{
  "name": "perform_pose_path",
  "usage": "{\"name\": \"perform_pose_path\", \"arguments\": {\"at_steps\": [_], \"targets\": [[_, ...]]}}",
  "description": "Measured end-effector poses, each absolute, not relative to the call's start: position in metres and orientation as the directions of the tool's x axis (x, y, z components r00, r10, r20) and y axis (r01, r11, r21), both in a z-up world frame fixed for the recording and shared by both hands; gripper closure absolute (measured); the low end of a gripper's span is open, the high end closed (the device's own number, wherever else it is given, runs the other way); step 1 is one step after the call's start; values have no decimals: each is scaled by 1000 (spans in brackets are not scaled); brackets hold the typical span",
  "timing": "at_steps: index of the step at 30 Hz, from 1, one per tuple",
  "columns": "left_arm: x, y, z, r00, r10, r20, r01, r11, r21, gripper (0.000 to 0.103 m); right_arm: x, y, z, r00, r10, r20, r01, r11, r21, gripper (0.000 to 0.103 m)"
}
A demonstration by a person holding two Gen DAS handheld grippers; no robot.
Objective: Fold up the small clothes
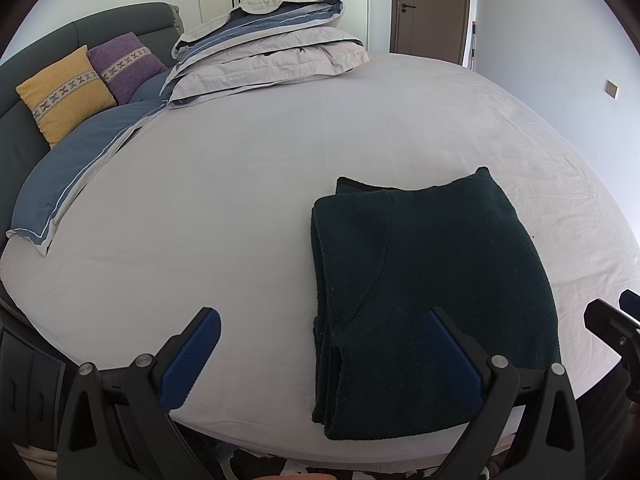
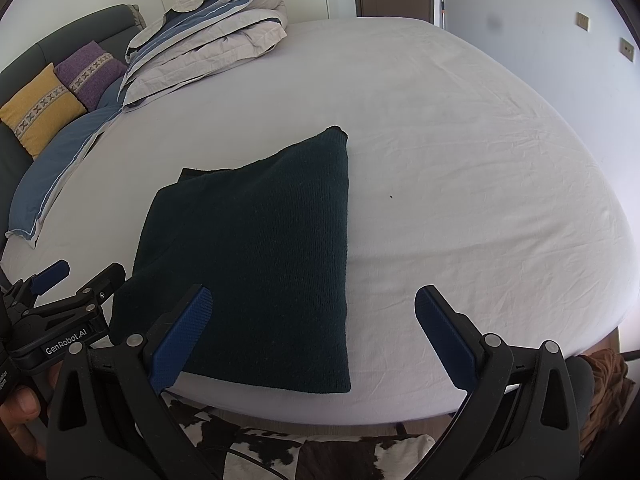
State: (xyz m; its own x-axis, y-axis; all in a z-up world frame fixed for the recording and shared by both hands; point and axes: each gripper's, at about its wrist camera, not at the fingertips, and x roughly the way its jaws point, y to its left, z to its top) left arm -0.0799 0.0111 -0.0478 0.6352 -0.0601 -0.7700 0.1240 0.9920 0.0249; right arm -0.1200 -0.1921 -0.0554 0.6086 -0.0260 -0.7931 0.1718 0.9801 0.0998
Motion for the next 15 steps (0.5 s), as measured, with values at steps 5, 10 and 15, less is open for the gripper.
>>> {"name": "perform_pose_path", "arguments": {"at_steps": [5,10,15], "targets": [[-80,11,-49,633,-62,-772,126,992,24,0,-120,-193,-57,607,-25,-794,171,980,100,0],[-80,11,-51,631,-62,-773,128,991,24,0,-120,-193,-57,607,-25,-795,171,980,100,0],[-78,12,-52,626,-66,-777,129,991,19,0,-121,-192,-58,606,-24,-795,171,980,101,0]]}}
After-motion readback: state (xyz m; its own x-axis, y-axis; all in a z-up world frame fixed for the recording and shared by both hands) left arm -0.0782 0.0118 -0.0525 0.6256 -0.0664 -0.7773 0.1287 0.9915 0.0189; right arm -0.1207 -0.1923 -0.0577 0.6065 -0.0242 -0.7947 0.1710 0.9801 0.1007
